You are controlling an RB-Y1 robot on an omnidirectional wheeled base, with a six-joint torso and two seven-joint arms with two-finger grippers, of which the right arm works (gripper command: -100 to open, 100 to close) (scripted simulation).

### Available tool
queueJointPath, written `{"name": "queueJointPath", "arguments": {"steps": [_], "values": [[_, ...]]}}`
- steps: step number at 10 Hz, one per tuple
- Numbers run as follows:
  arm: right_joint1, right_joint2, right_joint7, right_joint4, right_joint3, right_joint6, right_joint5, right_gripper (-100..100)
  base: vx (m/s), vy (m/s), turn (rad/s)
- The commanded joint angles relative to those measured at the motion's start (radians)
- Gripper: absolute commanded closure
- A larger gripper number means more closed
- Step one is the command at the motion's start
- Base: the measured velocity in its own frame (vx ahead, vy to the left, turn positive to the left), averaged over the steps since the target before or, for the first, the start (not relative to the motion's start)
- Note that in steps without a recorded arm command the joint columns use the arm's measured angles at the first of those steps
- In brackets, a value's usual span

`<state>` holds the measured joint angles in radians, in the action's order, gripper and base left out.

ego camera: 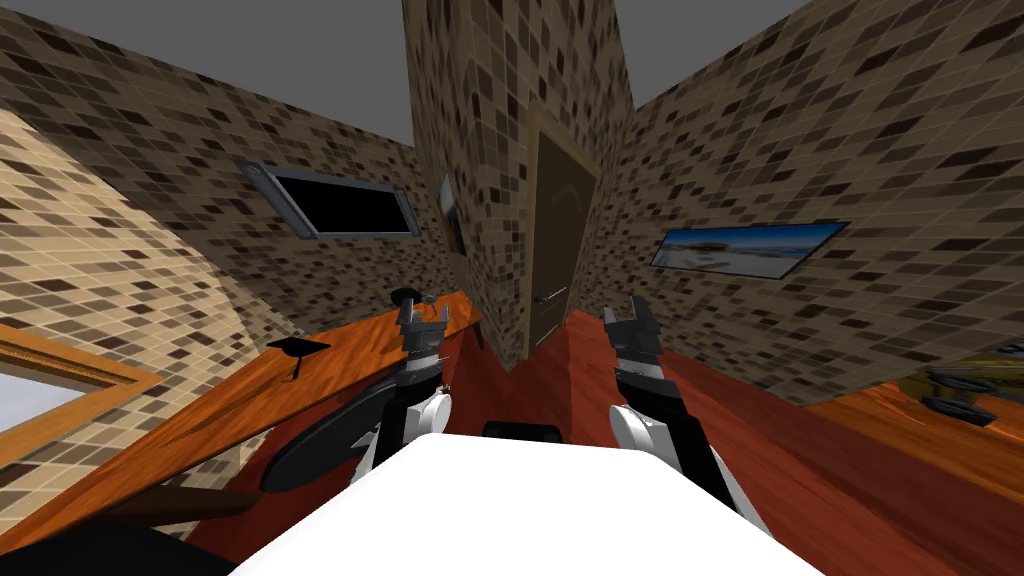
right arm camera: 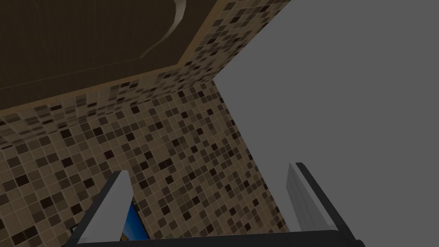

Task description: Pull the door open

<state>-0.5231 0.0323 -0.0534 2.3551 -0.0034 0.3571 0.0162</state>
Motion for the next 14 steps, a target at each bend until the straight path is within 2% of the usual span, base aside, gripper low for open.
{"name": "queueJointPath", "arguments": {"steps": [1,3,7,12,13,14], "values": [[0.011,-0.007,0.003,-0.027,0.0,0.005,0.006,-100,0.009,-0.071,0.187],[0.03,-0.019,0.007,-0.073,0.001,0.013,0.015,-100,0.043,-0.152,0.265],[0.065,-0.039,0.015,-0.158,0.003,0.028,0.033,-100,0.023,-0.1,0.152],[0.125,-0.072,0.029,-0.3,0.005,0.053,0.063,-100,0.03,-0.105,0.178],[0.125,-0.072,0.029,-0.304,0.005,0.053,0.063,-100,0.022,-0.068,0.051],[0.139,-0.079,0.032,-0.337,0.005,0.059,0.07,-100,0.018,-0.055,0.118]]}}
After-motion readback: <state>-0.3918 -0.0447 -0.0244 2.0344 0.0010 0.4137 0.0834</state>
